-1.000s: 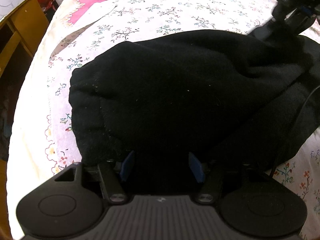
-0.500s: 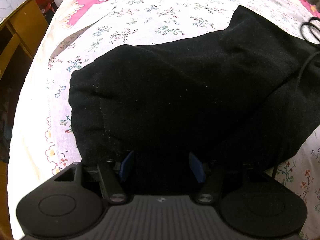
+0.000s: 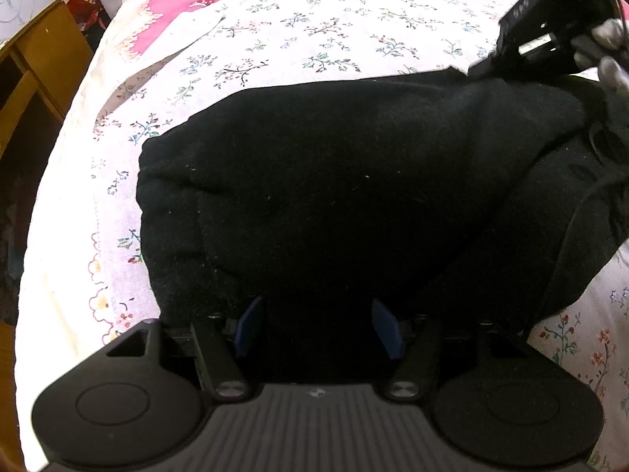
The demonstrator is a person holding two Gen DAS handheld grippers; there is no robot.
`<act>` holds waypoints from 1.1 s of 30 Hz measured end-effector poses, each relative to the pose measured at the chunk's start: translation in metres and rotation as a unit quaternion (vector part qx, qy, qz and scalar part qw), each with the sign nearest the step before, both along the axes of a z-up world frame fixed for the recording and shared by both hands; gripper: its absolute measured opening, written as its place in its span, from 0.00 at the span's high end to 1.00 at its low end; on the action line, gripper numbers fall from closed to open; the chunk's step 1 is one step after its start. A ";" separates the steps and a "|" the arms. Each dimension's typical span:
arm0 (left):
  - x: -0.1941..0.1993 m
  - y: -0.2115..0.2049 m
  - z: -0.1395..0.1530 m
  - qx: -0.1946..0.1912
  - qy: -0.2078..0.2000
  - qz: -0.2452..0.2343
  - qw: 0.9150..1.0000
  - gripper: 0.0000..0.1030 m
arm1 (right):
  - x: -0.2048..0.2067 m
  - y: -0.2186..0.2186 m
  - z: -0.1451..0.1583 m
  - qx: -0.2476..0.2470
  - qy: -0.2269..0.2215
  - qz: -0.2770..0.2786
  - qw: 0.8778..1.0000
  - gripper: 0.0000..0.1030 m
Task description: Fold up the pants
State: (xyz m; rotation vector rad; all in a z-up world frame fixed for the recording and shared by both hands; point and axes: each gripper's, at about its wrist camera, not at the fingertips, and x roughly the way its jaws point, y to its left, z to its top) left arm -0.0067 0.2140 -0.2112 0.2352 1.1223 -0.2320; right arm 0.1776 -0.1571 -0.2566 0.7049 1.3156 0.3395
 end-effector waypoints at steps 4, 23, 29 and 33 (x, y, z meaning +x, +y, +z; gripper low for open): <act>-0.001 -0.003 0.004 0.004 -0.002 0.007 1.000 0.31 | 0.000 -0.010 0.032 -0.073 -0.038 -0.006 0.997 0.97; -0.031 -0.007 0.029 0.038 -0.033 0.006 0.999 0.29 | -0.132 0.074 0.104 -0.216 -0.188 0.300 0.910 0.76; -0.042 -0.005 0.031 0.038 -0.041 0.018 0.998 0.29 | -0.153 0.081 0.099 -0.235 -0.191 0.329 0.894 0.76; -0.054 -0.002 0.035 0.033 -0.044 0.025 0.998 0.28 | -0.147 0.098 0.087 -0.268 -0.227 0.360 0.864 0.76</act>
